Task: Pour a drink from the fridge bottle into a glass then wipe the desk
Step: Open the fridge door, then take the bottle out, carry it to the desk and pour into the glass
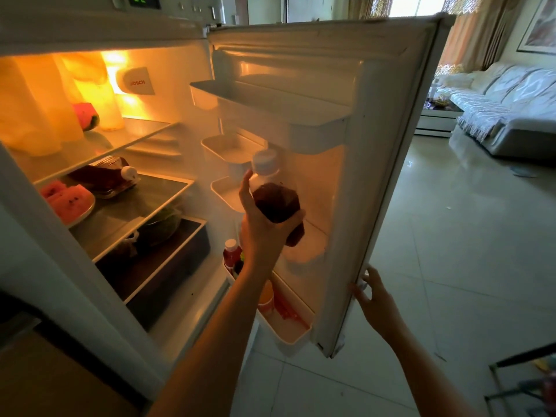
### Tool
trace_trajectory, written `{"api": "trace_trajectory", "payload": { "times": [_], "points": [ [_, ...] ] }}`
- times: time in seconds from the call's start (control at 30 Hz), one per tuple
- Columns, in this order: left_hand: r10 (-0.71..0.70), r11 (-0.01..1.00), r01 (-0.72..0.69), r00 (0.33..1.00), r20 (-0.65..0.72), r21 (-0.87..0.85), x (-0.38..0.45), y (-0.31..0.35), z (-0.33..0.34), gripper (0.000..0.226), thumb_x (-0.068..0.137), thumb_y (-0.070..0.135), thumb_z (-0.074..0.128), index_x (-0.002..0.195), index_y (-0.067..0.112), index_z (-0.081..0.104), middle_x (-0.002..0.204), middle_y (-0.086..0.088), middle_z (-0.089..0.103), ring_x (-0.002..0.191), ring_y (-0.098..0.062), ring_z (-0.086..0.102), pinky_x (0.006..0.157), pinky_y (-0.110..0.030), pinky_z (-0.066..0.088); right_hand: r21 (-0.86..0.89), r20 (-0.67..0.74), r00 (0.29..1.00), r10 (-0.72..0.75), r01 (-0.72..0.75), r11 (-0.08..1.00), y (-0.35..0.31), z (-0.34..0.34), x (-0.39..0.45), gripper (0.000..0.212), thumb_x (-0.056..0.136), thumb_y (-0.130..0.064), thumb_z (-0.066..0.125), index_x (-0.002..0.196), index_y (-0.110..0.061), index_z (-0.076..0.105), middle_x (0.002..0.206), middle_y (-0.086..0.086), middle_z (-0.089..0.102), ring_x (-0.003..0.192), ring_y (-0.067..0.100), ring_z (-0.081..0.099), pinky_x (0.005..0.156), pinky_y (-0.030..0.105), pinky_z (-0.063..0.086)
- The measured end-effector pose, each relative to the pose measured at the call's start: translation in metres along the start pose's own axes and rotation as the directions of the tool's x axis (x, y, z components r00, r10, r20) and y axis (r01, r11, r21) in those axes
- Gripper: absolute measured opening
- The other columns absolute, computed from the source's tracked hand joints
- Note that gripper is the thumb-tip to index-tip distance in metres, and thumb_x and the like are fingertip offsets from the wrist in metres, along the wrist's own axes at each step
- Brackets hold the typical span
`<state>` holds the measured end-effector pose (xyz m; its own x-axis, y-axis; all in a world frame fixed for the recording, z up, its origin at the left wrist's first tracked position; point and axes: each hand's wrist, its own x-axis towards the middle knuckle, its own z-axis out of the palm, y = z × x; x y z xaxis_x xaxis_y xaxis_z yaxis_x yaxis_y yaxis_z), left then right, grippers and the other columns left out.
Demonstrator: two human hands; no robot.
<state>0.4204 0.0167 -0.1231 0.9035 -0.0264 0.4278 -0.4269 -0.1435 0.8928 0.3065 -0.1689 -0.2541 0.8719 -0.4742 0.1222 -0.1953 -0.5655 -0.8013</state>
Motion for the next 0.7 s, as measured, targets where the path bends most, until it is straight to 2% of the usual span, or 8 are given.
{"api": "trace_trajectory", "payload": {
  "times": [0.07, 0.13, 0.27, 0.3, 0.4, 0.5, 0.57, 0.7],
  "points": [
    [0.021, 0.999, -0.022, 0.999, -0.034, -0.031, -0.003, 0.011, -0.013, 0.103, 0.063, 0.031, 0.082, 0.136, 0.045, 0.011, 0.136, -0.006, 0.047, 0.125, -0.024, 0.047, 0.102, -0.054, 0.040, 0.001, -0.010, 1.000, -0.014, 0.014, 1.000, -0.001, -0.001, -0.001, 0.054, 0.090, -0.019, 0.056, 0.139, -0.018, 0.033, 0.118, 0.011, 0.059, 0.101, 0.026, 0.059, 0.077, 0.034, 0.046],
    [0.005, 0.999, -0.006, 1.000, -0.020, -0.051, -0.012, 0.017, -0.026, 0.104, 0.062, 0.035, 0.082, 0.140, 0.038, 0.013, 0.136, -0.002, 0.047, 0.124, -0.019, 0.048, 0.100, -0.051, 0.044, -0.002, -0.018, 0.999, -0.039, 0.039, 0.999, -0.002, -0.002, -0.003, 0.055, 0.089, -0.018, 0.058, 0.138, -0.017, 0.033, 0.111, 0.009, 0.061, 0.094, 0.024, 0.060, 0.073, 0.032, 0.045],
    [-0.033, 0.999, 0.034, 0.998, 0.060, -0.008, -0.040, 0.023, -0.045, 0.119, 0.047, 0.066, 0.077, 0.143, 0.027, 0.019, 0.133, -0.001, 0.051, 0.122, -0.019, 0.051, 0.098, -0.048, 0.047, 0.006, -0.036, 0.996, -0.079, 0.079, 0.997, -0.006, -0.009, -0.006, 0.066, 0.085, -0.016, 0.064, 0.141, -0.017, 0.030, 0.114, 0.011, 0.062, 0.092, 0.021, 0.060, 0.075, 0.031, 0.045],
    [-0.030, 0.999, 0.029, 0.996, 0.083, 0.013, -0.048, 0.024, -0.047, 0.117, 0.048, 0.066, 0.077, 0.143, 0.030, 0.019, 0.133, -0.002, 0.052, 0.122, -0.020, 0.051, 0.097, -0.049, 0.047, 0.004, -0.037, 0.996, -0.085, 0.085, 0.996, -0.007, -0.012, -0.008, 0.069, 0.084, -0.016, 0.066, 0.142, -0.018, 0.028, 0.116, 0.011, 0.062, 0.096, 0.024, 0.061, 0.077, 0.031, 0.045],
    [-0.016, 0.998, 0.006, 0.989, 0.145, 0.066, -0.068, 0.032, -0.050, 0.107, 0.055, 0.040, 0.084, 0.134, 0.053, 0.014, 0.132, -0.003, 0.052, 0.121, -0.022, 0.051, 0.094, -0.055, 0.047, -0.025, -0.065, 0.994, -0.089, 0.087, 0.996, -0.014, -0.022, -0.023, 0.073, 0.080, -0.017, 0.070, 0.142, -0.015, 0.030, 0.124, 0.012, 0.059, 0.110, 0.028, 0.058, 0.086, 0.031, 0.043],
    [0.026, 0.994, -0.044, 0.981, 0.191, 0.095, -0.087, 0.043, -0.051, 0.106, 0.055, 0.032, 0.085, 0.123, 0.065, 0.011, 0.130, -0.002, 0.053, 0.119, -0.017, 0.051, 0.095, -0.053, 0.047, -0.111, -0.116, 0.986, -0.117, 0.104, 0.988, -0.030, -0.034, -0.050, 0.062, 0.081, -0.018, 0.069, 0.136, -0.011, 0.041, 0.131, 0.012, 0.053, 0.122, 0.026, 0.050, 0.094, 0.026, 0.036],
    [0.047, 0.993, -0.071, 0.971, 0.233, 0.096, -0.100, 0.049, -0.053, 0.105, 0.053, 0.037, 0.083, 0.123, 0.065, 0.010, 0.129, -0.001, 0.055, 0.116, -0.013, 0.051, 0.096, -0.047, 0.047, -0.178, -0.152, 0.980, -0.129, 0.102, 0.979, -0.040, -0.043, -0.072, 0.054, 0.084, -0.020, 0.067, 0.133, -0.012, 0.046, 0.134, 0.010, 0.051, 0.123, 0.023, 0.049, 0.094, 0.023, 0.034],
    [0.071, 0.988, -0.109, 0.952, 0.296, 0.113, -0.130, 0.050, -0.058, 0.107, 0.054, 0.034, 0.087, 0.136, 0.045, 0.019, 0.128, -0.001, 0.055, 0.108, -0.006, 0.047, 0.091, -0.028, 0.041, -0.267, -0.202, 0.969, -0.140, 0.083, 0.960, -0.056, -0.060, -0.127, 0.048, 0.086, -0.027, 0.063, 0.130, -0.018, 0.049, 0.136, 0.005, 0.049, 0.123, 0.019, 0.047, 0.096, 0.024, 0.035]
  ]
}}
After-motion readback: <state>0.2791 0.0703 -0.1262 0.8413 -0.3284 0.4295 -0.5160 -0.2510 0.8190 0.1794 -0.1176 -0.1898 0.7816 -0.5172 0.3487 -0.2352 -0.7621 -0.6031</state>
